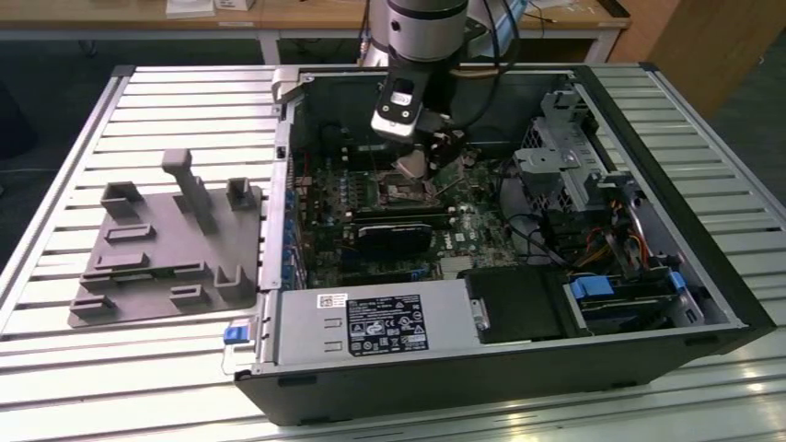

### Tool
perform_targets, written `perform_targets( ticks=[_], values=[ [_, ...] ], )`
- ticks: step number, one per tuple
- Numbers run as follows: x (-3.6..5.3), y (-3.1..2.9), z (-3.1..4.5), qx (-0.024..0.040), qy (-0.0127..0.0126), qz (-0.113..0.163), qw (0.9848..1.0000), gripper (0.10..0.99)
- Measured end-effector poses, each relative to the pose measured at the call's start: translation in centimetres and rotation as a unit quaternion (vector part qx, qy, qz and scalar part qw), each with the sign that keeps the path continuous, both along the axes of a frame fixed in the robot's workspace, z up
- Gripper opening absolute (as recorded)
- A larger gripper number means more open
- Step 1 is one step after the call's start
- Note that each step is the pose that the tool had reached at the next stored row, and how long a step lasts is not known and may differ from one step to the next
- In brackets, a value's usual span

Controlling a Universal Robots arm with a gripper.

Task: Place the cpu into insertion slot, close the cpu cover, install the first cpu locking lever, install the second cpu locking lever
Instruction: 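Place the cpu into insertion slot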

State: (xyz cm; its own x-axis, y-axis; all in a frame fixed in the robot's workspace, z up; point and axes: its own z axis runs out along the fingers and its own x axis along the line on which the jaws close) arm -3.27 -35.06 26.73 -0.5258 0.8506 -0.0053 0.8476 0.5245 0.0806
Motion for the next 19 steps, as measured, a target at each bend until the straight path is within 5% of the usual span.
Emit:
perform_targets(
  ticks=[5,10,14,19],
  values=[
    [0.00,0.00,-0.19,0.0001,0.0000,-0.046,0.9990,0.537],
    [0.00,0.00,-0.41,0.0001,0.0000,-0.091,0.9959,0.537],
    [0.00,0.00,-0.59,0.0001,-0.0001,-0.127,0.9919,0.537],
    [0.00,0.00,-0.80,0.0000,0.0000,-0.172,0.9851,0.537]
  ],
)
